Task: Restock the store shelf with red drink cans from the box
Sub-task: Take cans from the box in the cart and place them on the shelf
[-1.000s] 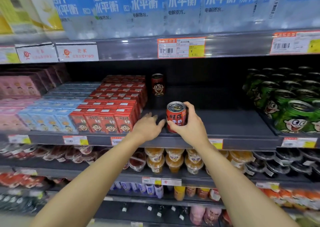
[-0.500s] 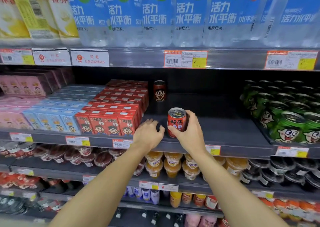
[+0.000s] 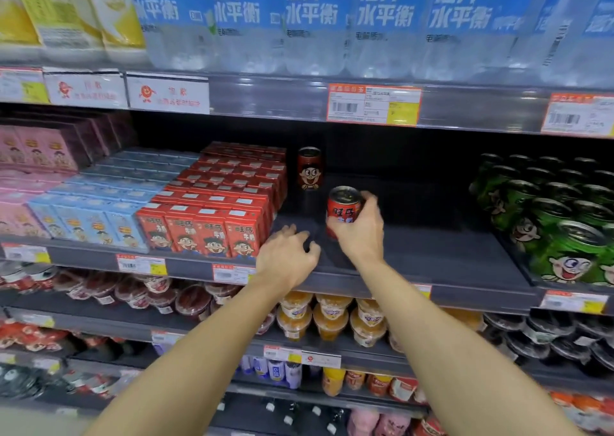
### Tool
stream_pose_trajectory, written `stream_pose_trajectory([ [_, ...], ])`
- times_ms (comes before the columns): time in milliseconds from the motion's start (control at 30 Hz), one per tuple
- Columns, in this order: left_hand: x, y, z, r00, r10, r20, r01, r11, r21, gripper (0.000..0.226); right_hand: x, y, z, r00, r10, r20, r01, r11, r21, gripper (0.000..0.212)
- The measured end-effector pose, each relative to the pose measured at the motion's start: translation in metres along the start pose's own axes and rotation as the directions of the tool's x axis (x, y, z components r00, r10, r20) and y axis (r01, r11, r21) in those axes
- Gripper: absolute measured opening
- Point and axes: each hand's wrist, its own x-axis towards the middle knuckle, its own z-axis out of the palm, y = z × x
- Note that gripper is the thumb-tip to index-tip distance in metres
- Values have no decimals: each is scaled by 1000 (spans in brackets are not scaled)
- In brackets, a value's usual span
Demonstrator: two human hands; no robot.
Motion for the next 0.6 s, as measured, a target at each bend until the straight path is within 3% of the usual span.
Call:
stream_pose_trajectory([
  [600, 4, -4, 8, 999, 9, -33, -9, 1000, -4, 50, 125, 9, 53, 998, 61, -20, -61, 998, 35, 78],
])
